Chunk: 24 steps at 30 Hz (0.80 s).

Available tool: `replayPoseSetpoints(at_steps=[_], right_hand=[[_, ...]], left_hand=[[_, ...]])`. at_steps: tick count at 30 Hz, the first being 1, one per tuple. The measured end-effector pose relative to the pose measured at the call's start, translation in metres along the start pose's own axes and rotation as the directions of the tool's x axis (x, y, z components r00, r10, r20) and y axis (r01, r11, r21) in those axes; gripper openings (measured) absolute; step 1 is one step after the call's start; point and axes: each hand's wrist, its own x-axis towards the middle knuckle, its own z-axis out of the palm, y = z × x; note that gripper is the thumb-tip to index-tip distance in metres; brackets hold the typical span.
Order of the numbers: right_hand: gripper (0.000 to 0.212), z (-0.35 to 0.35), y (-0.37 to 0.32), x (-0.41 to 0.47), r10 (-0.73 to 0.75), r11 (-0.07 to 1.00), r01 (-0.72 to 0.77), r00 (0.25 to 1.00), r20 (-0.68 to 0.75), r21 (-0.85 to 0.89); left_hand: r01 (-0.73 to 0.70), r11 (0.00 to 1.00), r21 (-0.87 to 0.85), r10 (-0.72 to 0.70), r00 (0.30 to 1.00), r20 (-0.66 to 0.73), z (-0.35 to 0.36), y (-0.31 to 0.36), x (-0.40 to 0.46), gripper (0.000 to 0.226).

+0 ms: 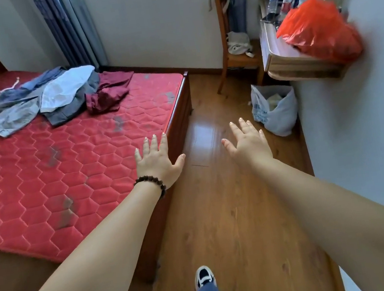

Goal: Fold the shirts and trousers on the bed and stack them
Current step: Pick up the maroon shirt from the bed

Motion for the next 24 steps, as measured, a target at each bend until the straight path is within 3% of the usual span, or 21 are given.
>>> replayPoseSetpoints(at_steps=[12, 20, 24], right_hand=[[0.063, -0.014, 0.002, 0.230, 0.089, 0.996, -0.089, 0.996, -0.018, 0.011], [0.063, 0.001, 0.044, 0.415, 0.073, 0.997, -0.072, 0.996, -0.055, 0.019], [0.063, -0.005, 0.069, 0.530, 0.065, 0.997, -0.065, 0.998, 0.000, 0.030]], left_hand=[[-0.081, 0.997, 0.009, 0.081, 0.997, 0.000, -0.008, 0.024, 0.252, 0.080], [-0.092, 0.995, 0.025, 0.092, 0.996, 0.004, 0.023, 0.063, 0.430, 0.080], [-0.045, 0.999, 0.007, 0.045, 0.998, 0.032, 0.030, 0.101, 0.544, 0.079]])
